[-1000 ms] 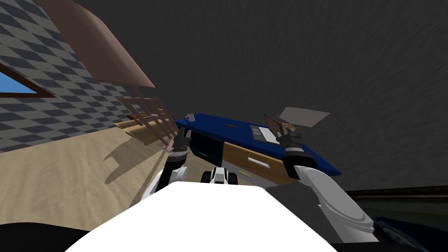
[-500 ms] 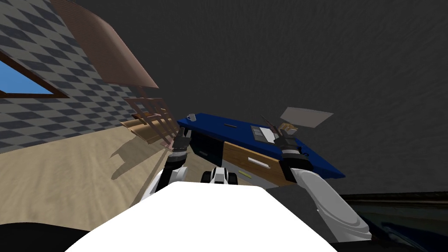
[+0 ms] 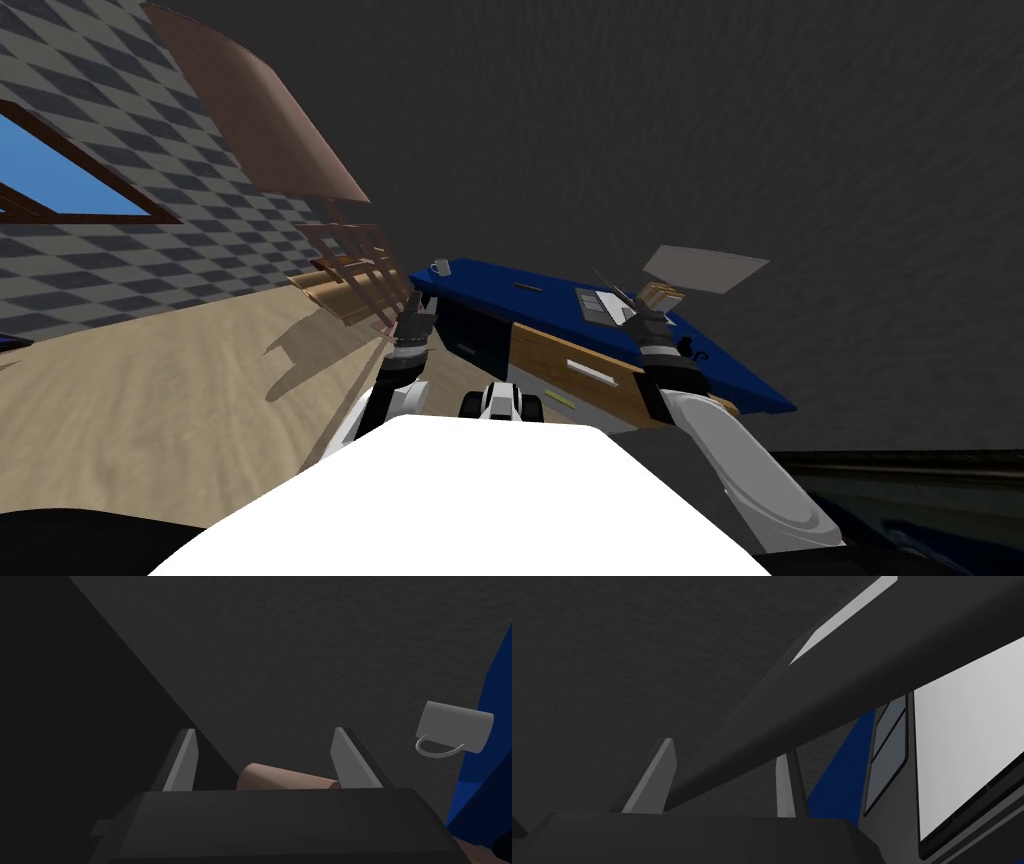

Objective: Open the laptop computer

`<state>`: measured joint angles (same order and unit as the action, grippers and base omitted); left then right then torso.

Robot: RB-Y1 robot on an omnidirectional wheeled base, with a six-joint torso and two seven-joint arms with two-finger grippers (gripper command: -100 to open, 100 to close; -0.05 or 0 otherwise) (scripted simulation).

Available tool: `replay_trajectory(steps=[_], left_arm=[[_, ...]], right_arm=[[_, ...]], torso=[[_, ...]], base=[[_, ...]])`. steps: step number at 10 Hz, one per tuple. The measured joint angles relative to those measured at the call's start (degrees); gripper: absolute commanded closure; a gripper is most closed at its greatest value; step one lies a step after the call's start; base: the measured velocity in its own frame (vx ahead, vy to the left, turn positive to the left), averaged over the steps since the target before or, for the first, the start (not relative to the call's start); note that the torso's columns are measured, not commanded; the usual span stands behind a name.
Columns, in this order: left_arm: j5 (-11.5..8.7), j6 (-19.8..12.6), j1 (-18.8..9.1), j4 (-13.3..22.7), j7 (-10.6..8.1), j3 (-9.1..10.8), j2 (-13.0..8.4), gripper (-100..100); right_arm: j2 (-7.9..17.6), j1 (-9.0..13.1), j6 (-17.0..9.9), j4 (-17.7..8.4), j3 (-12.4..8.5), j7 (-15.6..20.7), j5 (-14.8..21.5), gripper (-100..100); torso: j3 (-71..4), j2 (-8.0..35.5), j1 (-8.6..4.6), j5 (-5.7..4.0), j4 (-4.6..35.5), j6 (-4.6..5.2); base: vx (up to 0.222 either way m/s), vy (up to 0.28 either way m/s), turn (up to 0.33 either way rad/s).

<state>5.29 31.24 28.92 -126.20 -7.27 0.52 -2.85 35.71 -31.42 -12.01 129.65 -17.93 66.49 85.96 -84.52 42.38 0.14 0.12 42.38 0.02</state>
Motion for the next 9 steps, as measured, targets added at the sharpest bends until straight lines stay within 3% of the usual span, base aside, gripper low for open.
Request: replay_trajectory(steps=[2,3,6,7,9], left_arm=[[0.0,0.0,0.0,0.0,0.00,0.00,0.0,0],[0.0,0.0,0.0,0.0,0.00,0.00,0.0,0],[0.0,0.0,0.0,0.0,0.00,-0.01,0.0,0],[0.0,0.0,0.0,0.0,0.00,-0.01,0.0,0],[0.0,0.0,0.0,0.0,0.00,0.00,0.0,0]], right_arm=[[0.3,-0.7,-0.3,-0.2,1.2,2.8,1.3,100],[0.3,-1.0,-0.4,-0.4,1.7,2.4,3.8,-100],[3.3,-1.1,1.6,-2.9,-3.2,1.2,0.2,-100],[5.1,-0.9,2.1,-3.9,-5.1,1.8,-3.4,-100],[5.4,-0.5,3.0,-5.0,-6.5,-0.1,-1.9,-100]], torso=[[0.0,0.0,-0.08,-0.04,0.0,0.02],[0.0,0.0,-0.13,-0.09,-0.1,0.06],[0.0,0.0,0.03,-0.01,0.0,0.00],[0.0,0.0,-0.01,0.02,0.0,-0.03],[0.0,0.0,-0.14,-0.06,0.0,-0.03]], base=[[-0.013,-0.018,0.052],[-0.029,0.039,0.084],[-0.029,0.087,0.047],[-0.013,0.049,0.016],[-0.017,0.050,0.042]])
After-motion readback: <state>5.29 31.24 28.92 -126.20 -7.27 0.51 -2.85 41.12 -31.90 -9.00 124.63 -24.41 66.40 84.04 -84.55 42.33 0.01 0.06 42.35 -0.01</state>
